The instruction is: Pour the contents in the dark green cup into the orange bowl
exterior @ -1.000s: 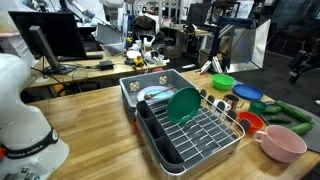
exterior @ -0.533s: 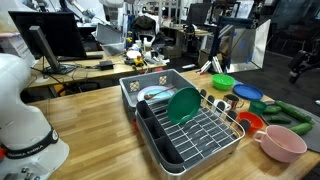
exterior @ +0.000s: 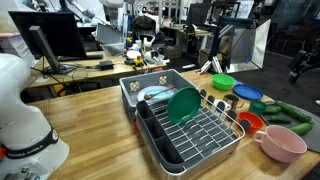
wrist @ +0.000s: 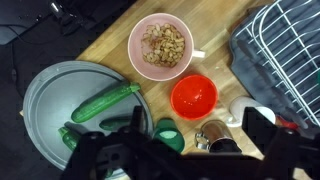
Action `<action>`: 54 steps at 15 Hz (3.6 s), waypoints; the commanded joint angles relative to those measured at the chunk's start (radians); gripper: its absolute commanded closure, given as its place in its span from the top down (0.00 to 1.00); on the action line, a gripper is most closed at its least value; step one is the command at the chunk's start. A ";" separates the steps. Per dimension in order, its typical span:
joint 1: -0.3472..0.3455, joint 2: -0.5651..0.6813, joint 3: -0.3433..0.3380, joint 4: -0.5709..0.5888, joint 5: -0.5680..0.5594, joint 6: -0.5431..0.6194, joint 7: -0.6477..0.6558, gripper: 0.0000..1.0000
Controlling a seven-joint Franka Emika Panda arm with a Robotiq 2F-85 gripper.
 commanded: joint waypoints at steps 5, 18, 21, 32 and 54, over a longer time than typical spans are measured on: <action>-0.014 0.031 -0.001 0.037 -0.005 -0.018 0.016 1.00; 0.011 0.178 -0.045 0.251 0.140 -0.195 0.000 1.00; 0.009 0.222 -0.055 0.283 0.189 -0.231 -0.017 1.00; 0.012 0.255 -0.067 0.287 0.208 -0.189 -0.004 1.00; -0.021 0.465 -0.167 0.318 0.369 0.010 0.121 1.00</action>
